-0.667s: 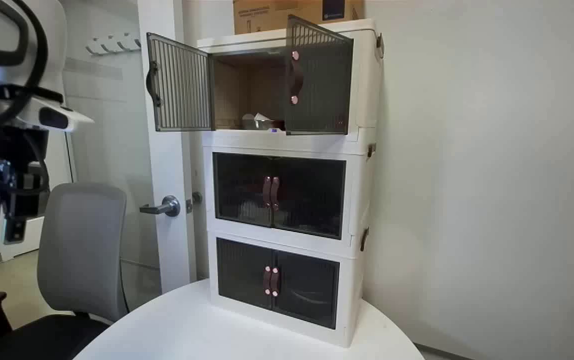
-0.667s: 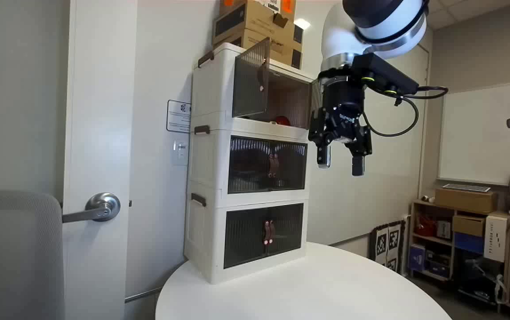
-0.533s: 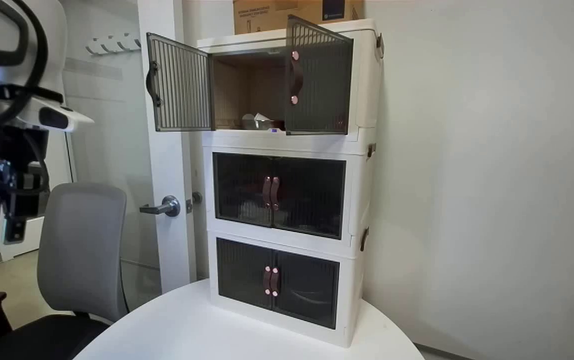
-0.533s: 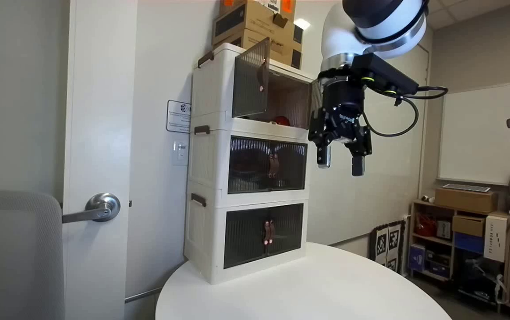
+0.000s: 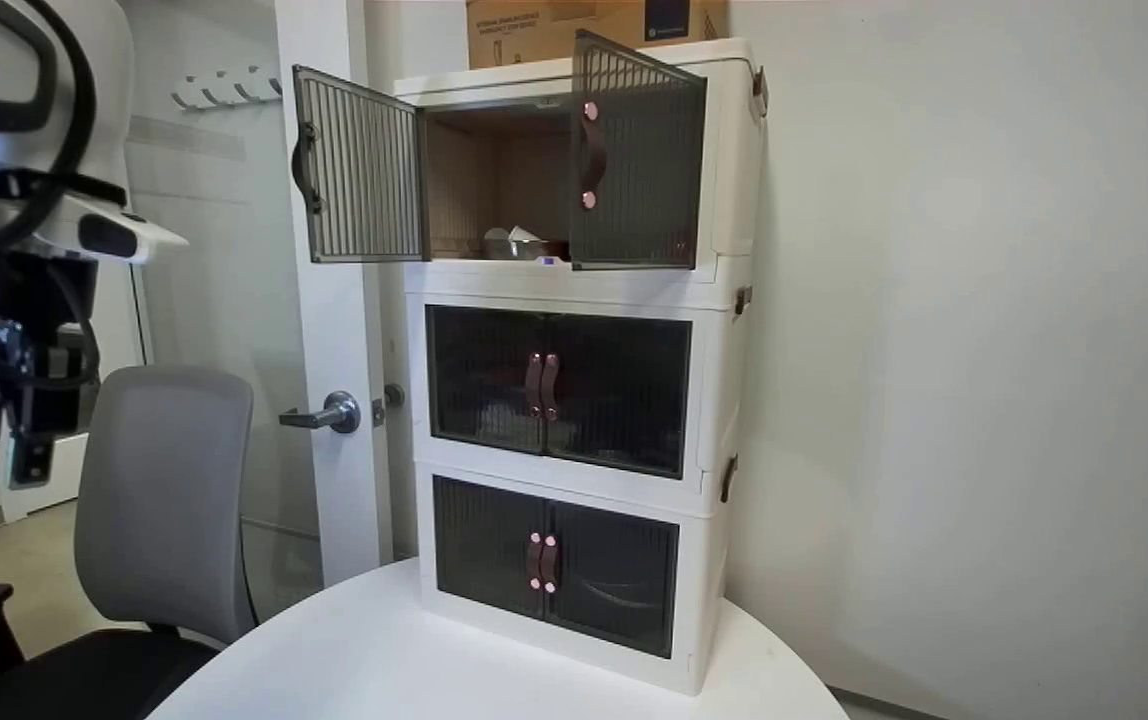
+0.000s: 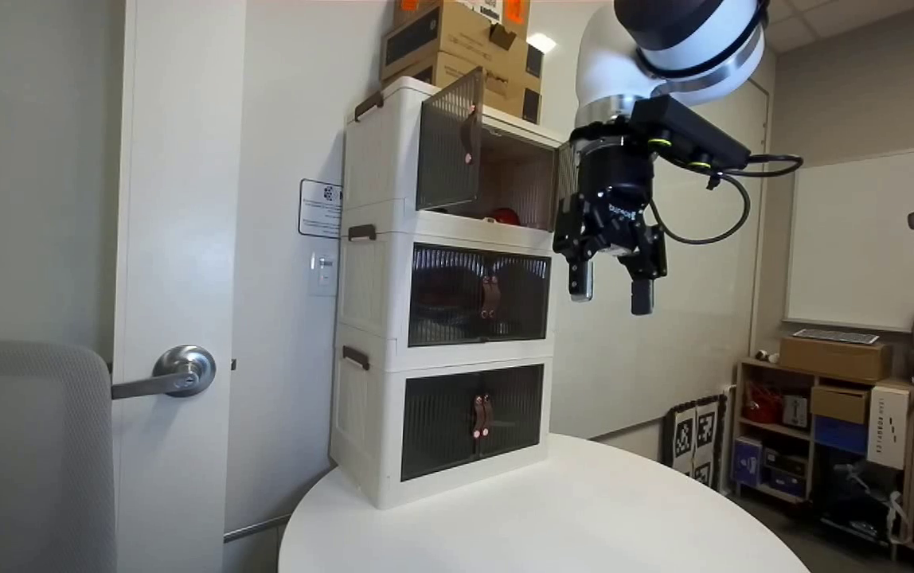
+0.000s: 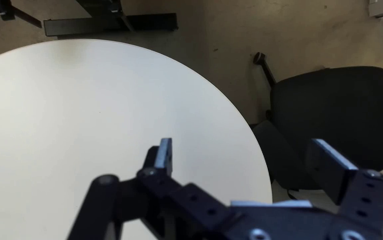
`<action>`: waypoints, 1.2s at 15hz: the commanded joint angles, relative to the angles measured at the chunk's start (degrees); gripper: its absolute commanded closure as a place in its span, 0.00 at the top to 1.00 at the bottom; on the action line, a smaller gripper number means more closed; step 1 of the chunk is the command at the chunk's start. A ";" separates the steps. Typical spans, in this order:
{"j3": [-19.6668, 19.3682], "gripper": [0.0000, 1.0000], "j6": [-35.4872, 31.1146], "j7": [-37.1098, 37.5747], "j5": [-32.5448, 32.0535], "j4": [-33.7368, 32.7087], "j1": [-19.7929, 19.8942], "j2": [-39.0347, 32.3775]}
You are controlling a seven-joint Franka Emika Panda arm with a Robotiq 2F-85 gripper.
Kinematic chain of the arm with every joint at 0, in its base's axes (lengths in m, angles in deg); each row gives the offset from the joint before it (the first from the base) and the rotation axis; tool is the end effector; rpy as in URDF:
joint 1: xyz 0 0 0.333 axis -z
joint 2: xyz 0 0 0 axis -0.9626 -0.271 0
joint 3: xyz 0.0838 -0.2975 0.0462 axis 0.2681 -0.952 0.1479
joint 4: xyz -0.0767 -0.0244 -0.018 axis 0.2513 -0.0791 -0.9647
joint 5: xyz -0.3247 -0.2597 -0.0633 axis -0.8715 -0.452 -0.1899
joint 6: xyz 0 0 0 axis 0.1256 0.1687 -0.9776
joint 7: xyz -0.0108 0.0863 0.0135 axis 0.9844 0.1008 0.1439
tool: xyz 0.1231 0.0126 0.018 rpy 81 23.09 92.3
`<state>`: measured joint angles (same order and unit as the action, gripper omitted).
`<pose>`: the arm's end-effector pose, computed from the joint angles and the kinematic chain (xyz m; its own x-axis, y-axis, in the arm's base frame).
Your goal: Close the top drawer
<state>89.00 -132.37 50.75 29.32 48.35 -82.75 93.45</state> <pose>0.4601 0.1916 0.4101 0.9859 -0.0607 -0.1557 -0.0800 -0.9894 -0.1211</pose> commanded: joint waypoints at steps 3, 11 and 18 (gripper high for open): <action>1.76 1.00 -11.58 6.08 -10.61 1.20 0.62 0.59; 5.49 1.00 -34.39 26.58 -37.68 -4.93 3.52 -6.81; 7.80 1.00 -38.28 53.74 -72.04 -16.72 7.38 -12.62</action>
<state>95.30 -171.06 95.05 -31.51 38.03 -76.56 83.93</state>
